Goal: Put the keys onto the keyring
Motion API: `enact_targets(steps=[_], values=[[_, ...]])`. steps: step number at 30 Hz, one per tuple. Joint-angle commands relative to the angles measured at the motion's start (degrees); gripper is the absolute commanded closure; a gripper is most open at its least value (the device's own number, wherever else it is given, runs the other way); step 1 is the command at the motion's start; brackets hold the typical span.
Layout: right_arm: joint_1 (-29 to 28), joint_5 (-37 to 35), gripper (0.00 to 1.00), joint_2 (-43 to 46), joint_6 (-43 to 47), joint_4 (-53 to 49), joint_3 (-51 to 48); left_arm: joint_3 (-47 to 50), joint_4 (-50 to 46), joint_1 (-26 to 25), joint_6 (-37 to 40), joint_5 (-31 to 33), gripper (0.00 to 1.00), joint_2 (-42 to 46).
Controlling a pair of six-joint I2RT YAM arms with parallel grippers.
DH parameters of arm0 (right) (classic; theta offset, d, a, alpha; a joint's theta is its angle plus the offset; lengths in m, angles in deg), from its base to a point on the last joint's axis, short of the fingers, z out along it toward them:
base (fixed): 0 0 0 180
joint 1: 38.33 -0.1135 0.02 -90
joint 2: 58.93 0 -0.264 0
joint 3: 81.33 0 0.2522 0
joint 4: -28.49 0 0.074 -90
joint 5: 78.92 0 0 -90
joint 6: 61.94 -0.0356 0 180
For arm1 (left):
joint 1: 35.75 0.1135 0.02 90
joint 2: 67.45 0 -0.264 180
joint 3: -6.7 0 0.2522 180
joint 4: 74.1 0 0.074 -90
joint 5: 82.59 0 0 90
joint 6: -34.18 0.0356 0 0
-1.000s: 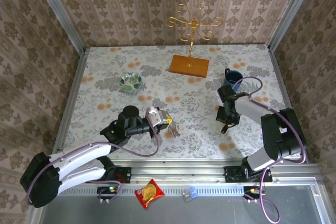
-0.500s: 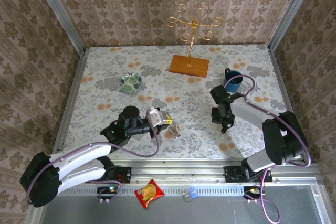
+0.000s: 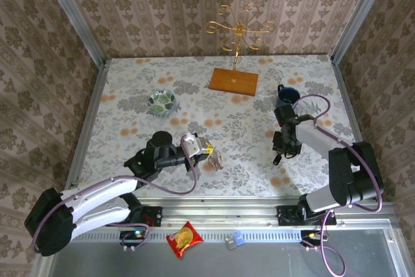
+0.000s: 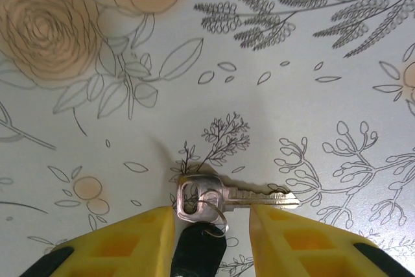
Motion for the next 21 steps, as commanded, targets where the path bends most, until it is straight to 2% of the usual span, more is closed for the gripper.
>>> enact_targets(steps=[1, 9, 21], values=[[0.05, 0.95, 0.62, 0.21, 1.31, -0.23, -1.44, -1.94, 2.27, -0.58, 0.71, -0.69, 1.0, -0.38], [0.11, 2.36, 0.64, -0.02, 1.25, 0.57, -2.21, -2.14, 2.76, -1.0, 0.8, -0.31, 1.0, -1.18], [0.14, 3.87, 0.77, -0.66, 1.76, 1.93, -2.57, -2.27, 2.53, -1.19, 0.89, -0.13, 1.0, -1.1]])
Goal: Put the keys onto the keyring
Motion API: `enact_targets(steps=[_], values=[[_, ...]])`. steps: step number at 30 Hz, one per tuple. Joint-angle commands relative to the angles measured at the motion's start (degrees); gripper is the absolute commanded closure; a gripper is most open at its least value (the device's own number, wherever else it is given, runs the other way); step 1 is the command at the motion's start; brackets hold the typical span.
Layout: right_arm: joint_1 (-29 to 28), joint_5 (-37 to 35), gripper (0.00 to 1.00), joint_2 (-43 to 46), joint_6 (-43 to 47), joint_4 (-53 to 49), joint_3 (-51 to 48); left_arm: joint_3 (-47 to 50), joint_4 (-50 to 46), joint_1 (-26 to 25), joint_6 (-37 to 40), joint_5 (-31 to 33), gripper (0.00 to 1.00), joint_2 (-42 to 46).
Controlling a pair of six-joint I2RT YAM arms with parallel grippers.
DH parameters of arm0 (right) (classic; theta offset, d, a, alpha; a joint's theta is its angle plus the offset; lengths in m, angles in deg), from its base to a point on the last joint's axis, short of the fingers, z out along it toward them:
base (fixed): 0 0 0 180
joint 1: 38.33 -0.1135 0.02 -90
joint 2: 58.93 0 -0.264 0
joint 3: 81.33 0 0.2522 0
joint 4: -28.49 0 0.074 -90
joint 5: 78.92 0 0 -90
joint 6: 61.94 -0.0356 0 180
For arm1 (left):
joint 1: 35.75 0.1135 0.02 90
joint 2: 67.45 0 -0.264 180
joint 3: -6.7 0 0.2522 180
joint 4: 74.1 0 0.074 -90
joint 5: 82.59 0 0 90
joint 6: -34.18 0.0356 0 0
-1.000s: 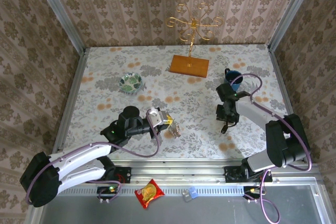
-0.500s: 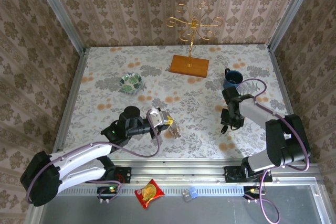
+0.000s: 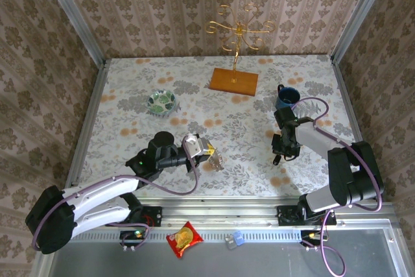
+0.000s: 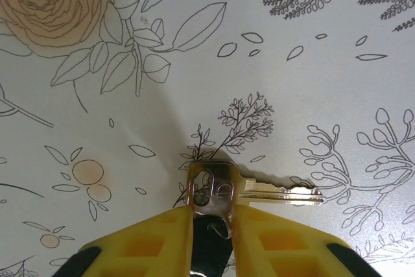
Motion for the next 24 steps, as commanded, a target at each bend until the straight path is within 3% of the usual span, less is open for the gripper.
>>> enact_targets(steps=[1, 19, 24], values=[[0.09, 1.07, 0.78, -0.71, 0.47, 0.28, -0.9, -2.17, 2.4, -0.44, 0.87, -0.4, 1.0, 0.04], [0.09, 1.19, 0.89, 1.31, 1.55, -0.52, -0.71, -2.62, 1.83, -0.69, 1.21, -0.45, 1.0, 0.01], [0.13, 0.66, 0.96, 2.89, 2.69, -1.57, -0.81, -2.8, 1.26, -0.81, 1.48, -0.62, 1.0, 0.04]])
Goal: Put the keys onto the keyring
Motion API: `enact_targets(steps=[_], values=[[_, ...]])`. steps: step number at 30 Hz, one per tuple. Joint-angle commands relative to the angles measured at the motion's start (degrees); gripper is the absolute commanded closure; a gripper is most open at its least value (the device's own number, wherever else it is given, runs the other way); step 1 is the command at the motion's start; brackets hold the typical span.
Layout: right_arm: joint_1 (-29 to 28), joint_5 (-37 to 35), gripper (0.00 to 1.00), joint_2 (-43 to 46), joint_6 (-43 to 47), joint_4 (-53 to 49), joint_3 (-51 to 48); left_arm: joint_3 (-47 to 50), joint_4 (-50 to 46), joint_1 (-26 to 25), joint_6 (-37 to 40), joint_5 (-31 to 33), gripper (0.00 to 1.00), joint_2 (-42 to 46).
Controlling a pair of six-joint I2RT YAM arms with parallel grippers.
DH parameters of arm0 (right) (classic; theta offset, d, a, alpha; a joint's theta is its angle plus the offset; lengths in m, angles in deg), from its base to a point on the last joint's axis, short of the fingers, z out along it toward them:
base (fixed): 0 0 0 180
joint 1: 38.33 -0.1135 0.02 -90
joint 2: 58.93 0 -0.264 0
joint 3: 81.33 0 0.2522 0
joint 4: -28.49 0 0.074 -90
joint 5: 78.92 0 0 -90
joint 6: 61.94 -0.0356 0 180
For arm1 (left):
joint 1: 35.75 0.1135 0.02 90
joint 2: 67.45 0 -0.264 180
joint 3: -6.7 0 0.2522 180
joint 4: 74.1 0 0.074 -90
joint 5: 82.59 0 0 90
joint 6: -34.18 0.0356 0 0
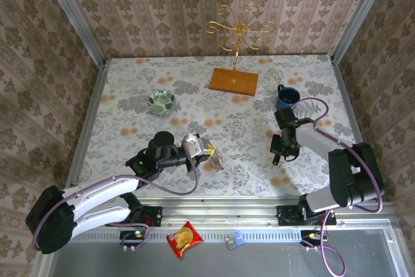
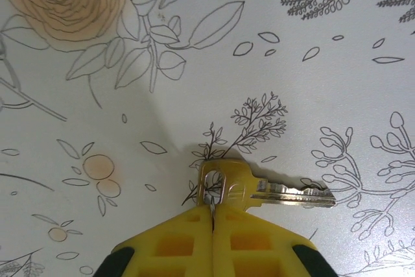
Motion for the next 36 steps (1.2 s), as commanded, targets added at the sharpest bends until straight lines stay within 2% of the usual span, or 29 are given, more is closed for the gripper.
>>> enact_targets(steps=[1, 9, 12, 16, 21, 28, 36], values=[[0.05, -0.32, 0.99, 2.32, 1.55, -2.74, -0.28, -2.61, 1.26, -0.62, 1.28, -0.69, 1.0, 0.04], [-2.75, 0.36, 1.0, 16.58, 5.86, -3.54, 0.04, -3.17, 1.78, -1.78, -0.78, 2.4, 1.0, 0.04], [-5.53, 3.39, 1.0, 22.32, 5.97, -0.48, 0.27, -3.57, 1.86, -2.93, -2.04, 5.9, 1.0, -0.13], [-11.91, 2.04, 1.0, 27.28, 7.7, 4.79, 0.95, -4.48, 2.18, -3.95, -4.22, 9.05, 1.0, -0.84], [-18.16, 2.66, 1.0, 33.83, 15.95, 14.99, -2.51, -5.48, 3.05, -5.34, -8.87, 12.13, 1.0, -1.91], [-24.97, 4.4, 1.0, 41.61, 26.81, 33.12, -12.44, -6.34, 4.02, -6.35, -13.92, 14.86, 1.0, -2.3], [-33.78, 1.67, 1.0, 40.45, 44.4, 31.57, -11.11, -5.41, 5.7, -6.46, -14.74, 16.07, 1.0, -0.68]])
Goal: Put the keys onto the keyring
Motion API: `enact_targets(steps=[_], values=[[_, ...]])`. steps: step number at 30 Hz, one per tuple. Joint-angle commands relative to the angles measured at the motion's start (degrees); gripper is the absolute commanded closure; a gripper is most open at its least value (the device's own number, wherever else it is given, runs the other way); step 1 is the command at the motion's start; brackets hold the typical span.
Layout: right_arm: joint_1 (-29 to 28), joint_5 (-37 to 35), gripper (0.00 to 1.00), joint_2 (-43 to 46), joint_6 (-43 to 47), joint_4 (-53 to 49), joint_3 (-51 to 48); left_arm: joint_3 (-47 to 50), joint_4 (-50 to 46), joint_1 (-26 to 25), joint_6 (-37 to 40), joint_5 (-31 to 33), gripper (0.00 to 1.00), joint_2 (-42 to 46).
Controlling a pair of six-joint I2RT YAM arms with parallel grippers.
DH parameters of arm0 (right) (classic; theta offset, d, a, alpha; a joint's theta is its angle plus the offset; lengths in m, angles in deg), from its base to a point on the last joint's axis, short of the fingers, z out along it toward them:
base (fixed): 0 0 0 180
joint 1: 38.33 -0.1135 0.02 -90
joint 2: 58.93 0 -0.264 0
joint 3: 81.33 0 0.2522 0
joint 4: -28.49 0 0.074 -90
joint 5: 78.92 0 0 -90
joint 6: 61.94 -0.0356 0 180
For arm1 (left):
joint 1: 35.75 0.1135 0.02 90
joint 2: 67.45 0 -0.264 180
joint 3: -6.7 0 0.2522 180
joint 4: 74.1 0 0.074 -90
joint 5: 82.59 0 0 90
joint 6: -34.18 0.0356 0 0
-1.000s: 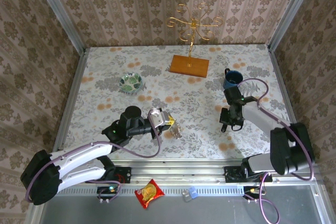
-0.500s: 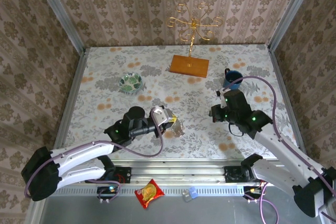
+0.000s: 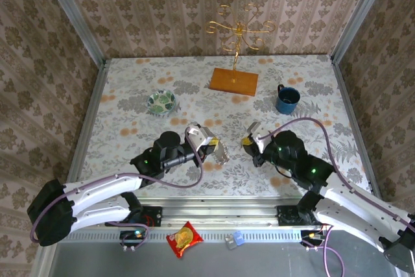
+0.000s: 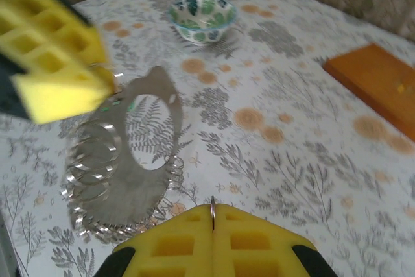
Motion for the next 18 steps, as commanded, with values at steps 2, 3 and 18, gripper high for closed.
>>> enact_targets(steps=[2, 3, 18], values=[[-3.57, -1.56, 1.0, -0.88, 12.66, 1.98, 1.58, -1.23, 2.87, -0.55, -1.12, 1.22, 1.0, 1.93], [-4.46, -1.16, 1.0, -1.11, 14.77, 2.11, 1.59, -1.04, 3.19, -0.57, -0.99, 1.38, 1.0, 2.16], [-10.88, -3.77, 1.0, -8.2, 34.58, 3.65, 4.76, -3.75, -3.27, -0.62, -0.7, 2.98, 1.0, 0.54]])
